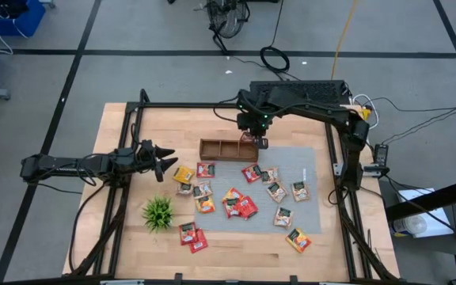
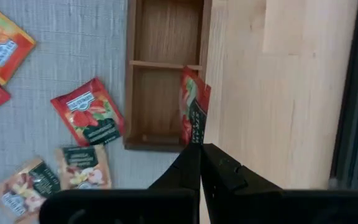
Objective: Pick & Place Tea
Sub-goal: Put the red tea bag into the right section of the wooden organizer
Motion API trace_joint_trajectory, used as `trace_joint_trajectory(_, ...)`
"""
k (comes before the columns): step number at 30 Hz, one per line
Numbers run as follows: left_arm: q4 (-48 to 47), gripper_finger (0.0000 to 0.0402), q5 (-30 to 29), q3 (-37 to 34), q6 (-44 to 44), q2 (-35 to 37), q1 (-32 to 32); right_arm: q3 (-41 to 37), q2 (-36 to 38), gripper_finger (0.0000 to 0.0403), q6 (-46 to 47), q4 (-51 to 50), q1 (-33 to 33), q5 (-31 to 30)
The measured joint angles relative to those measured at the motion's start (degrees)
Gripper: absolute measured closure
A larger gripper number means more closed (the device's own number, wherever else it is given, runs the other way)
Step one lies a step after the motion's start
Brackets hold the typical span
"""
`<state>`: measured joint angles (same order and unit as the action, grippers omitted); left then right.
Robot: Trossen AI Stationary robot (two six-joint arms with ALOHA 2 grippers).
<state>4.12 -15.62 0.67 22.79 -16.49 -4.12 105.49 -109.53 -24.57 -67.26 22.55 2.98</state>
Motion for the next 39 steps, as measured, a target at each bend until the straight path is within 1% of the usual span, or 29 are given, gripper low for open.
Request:
trace_joint_trajectory(29, 0.0, 0.019, 0.01, 0.0, 0.0, 0.0, 0.02, -0.09, -9.13, 0.0403, -0.36, 0.06, -0.13, -0.11)
trace_joint_trajectory(34, 0.0, 0.019, 0.0, 0.0, 0.0, 0.0, 0.01, -0.07, -9.76, 0.0403, -0.34, 0.56, -0.15, -3.06)
trace_joint_trajectory(39, 0.0, 0.019, 0.02, 0.0, 0.0, 0.0, 0.0, -0.08, -9.69, 0.0402, -1.57, 0.3, -0.15, -3.23)
